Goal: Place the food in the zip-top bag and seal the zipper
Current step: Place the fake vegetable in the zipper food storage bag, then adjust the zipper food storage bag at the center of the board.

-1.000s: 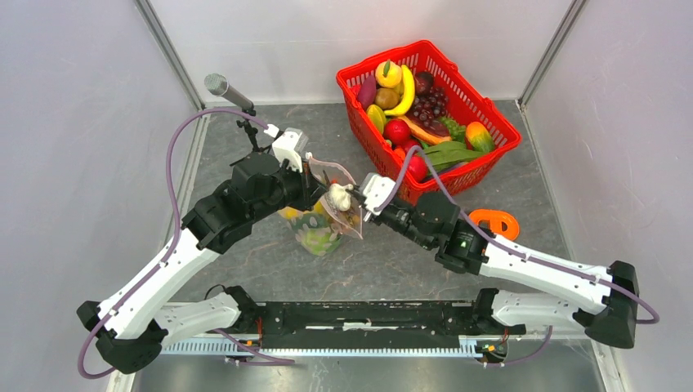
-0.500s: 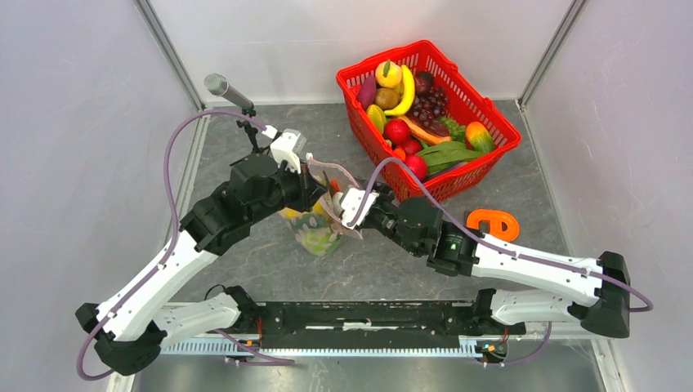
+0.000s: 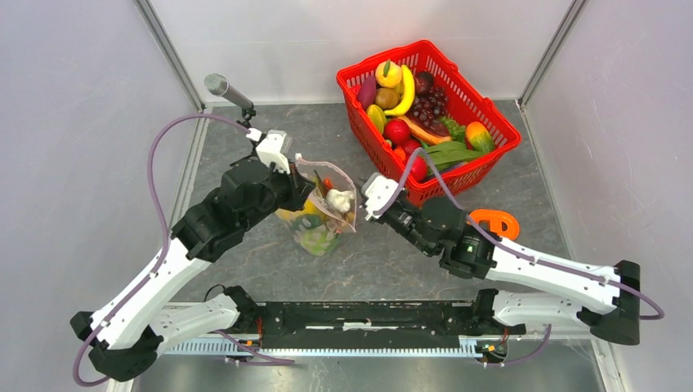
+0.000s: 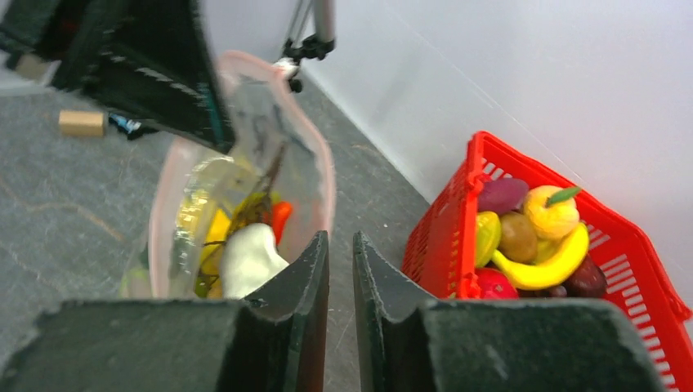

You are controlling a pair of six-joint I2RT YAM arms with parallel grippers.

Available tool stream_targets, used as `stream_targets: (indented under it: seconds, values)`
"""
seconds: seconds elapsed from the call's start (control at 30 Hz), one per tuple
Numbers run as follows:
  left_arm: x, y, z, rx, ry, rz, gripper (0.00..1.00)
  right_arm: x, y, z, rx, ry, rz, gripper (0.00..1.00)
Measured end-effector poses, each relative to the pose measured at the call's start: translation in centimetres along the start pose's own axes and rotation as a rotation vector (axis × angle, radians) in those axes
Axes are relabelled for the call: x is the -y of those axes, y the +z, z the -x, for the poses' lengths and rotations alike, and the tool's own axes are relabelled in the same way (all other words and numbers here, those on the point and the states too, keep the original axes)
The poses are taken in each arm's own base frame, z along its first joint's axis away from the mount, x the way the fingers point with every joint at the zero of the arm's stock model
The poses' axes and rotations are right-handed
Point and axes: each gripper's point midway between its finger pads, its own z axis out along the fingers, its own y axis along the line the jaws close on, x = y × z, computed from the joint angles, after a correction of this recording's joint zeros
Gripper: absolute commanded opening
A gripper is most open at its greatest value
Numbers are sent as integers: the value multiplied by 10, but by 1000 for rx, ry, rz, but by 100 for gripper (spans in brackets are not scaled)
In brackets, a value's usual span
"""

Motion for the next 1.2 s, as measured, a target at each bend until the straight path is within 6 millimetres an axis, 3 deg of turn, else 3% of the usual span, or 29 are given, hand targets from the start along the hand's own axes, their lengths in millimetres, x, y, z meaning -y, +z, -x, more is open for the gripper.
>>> stream_targets:
  seconds: [0.13,0.23,0.33,0.4,0.53,0.67,0.77,0.9,1.0,1.07,1.1,1.2]
  values:
    - [-15,-11,4,54,-11,63,2,31,-8,7,27,88,-102,24]
    - [-8,-14,1,-5,0,39,2,53,-9,0,14,144,-176,25]
    - [-5,-14,16,14,4,48,2,71,-7,-18,-32,194,-246,30]
    - [1,-19,12,10,12,-2,2,84,-8,-31,-67,228,-295,33]
    - [24,-34,17,5,25,-134,2,122,-13,-59,-126,299,-421,51]
    - [46,-35,19,-17,32,-243,2,166,-8,-86,-185,375,-507,68]
    - [35,-21,15,-21,30,-177,2,191,3,-101,-202,442,-524,72]
    - [6,5,-12,-194,50,-9,2,203,14,-128,-225,538,-490,74]
    - [1,29,-19,-210,49,17,2,204,23,-148,-252,604,-446,77]
    - [-2,21,-23,-153,38,-10,2,202,27,-159,-267,637,-421,79]
    - [-3,7,-23,-124,36,-22,2,199,30,-162,-272,650,-405,79]
    - [1,-28,7,-35,37,-36,2,193,44,-159,-260,681,-343,80]
